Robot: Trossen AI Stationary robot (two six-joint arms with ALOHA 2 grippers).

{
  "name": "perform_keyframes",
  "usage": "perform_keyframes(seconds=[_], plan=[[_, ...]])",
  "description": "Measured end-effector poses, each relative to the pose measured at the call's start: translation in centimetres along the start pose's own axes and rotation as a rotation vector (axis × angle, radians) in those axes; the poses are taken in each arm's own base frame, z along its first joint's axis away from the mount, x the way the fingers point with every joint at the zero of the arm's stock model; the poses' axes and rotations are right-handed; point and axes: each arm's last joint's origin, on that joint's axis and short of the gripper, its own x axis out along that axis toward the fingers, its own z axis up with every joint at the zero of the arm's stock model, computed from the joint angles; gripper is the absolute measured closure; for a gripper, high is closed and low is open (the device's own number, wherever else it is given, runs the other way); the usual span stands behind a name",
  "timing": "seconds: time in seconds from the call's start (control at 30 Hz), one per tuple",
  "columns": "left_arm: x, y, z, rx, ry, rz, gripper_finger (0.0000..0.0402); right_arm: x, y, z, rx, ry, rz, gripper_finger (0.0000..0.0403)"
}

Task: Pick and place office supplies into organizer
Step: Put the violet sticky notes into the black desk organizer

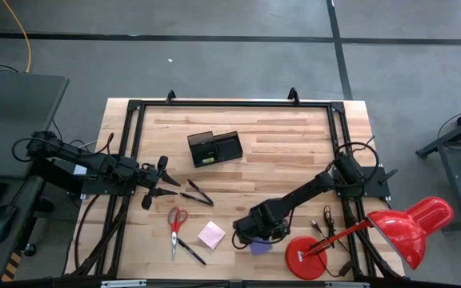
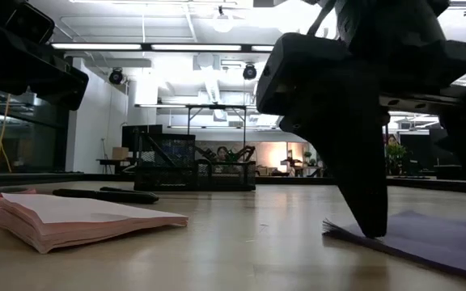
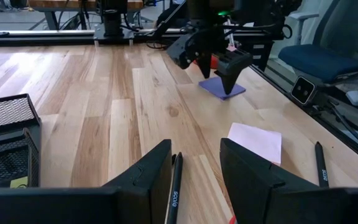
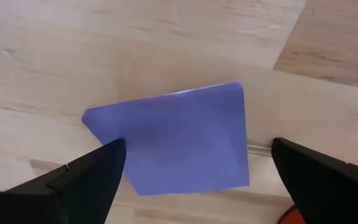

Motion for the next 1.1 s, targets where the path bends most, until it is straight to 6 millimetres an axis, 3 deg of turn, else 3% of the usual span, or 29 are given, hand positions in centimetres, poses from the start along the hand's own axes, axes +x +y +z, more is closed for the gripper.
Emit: perform_keyframes(seconds=[0.23,0.43,0.7,1.1], plan=[[0.0,0.0,0.0,0.000,0.000,0.000,0.0279,-1.5,1.0,-1.4,-0.087,-0.151,0.016,0.0003],[0.0,0.0,0.0,0.000,0.000,0.000,0.0279,-2.0,1.1,-2.0,-0.103,-0.173,0.025,0.0003],[0.0,0.0,0.0,0.000,0.001,0.000,0.0279,-0.3,1.4,-1.7,-0.121,-0.166,-0.023,0.0003],[0.0,0.0,0.0,0.000,0.000,0.000,0.0279,-0.1,1.8,-1.7,-0.115,-0.203,-0.033,0.0003]])
